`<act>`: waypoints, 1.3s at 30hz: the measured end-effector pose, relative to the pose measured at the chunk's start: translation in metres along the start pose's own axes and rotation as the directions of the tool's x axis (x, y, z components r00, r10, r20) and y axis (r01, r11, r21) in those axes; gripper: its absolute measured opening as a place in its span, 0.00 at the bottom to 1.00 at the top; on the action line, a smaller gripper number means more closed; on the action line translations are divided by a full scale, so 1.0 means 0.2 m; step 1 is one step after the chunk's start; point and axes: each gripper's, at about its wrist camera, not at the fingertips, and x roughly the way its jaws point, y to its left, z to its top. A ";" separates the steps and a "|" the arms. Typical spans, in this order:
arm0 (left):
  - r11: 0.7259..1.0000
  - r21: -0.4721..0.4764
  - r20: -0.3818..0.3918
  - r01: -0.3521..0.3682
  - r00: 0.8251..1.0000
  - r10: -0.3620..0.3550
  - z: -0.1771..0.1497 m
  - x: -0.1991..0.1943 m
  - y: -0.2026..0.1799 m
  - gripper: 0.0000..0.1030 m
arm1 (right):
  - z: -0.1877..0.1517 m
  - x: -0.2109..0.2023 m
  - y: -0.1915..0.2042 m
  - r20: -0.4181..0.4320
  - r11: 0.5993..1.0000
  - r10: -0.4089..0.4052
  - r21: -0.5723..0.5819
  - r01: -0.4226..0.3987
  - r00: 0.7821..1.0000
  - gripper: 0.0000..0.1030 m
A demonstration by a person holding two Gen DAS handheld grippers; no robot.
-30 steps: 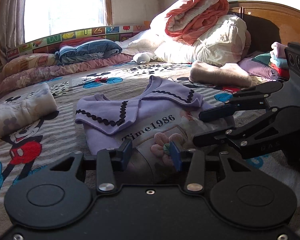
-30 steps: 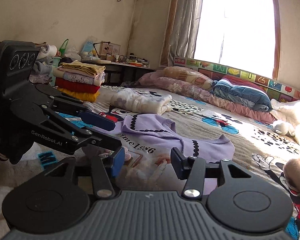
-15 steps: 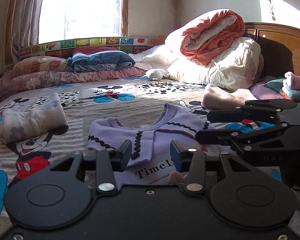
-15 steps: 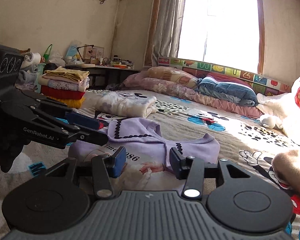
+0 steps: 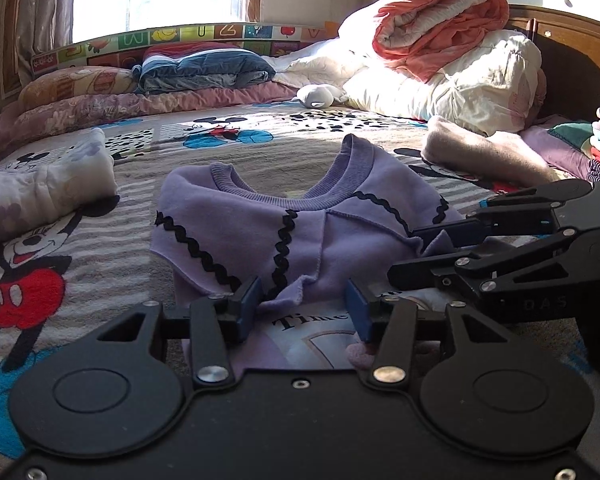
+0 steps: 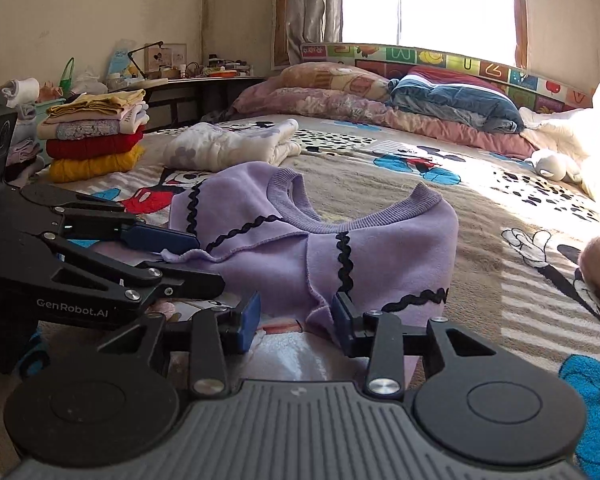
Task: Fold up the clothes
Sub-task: 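Grasp the folded sweatshirt's edges with both grippers, then lift the folded sweatshirt with both grippers and carry it toward the clothes stack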
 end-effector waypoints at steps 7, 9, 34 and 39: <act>0.998 -0.065 -0.004 -0.012 1.000 0.012 0.05 -0.08 0.01 0.55 | 0.00 -0.04 0.01 0.014 1.000 0.004 0.008 -0.004 1.000 0.40; 0.991 -0.137 0.034 -0.009 0.999 0.014 0.09 -0.19 0.05 0.85 | 0.02 -0.13 0.00 0.069 0.999 0.012 0.040 -0.015 0.998 0.41; 0.677 -0.729 -0.038 0.102 0.981 -0.188 -0.04 -0.01 0.38 0.84 | -0.25 0.10 -0.52 0.121 0.585 0.197 0.782 -0.216 0.973 0.63; 0.659 -0.741 -0.017 0.129 0.978 -0.210 -0.04 0.00 0.37 0.55 | -0.24 0.12 -0.52 0.136 0.583 0.222 0.775 -0.243 0.966 0.61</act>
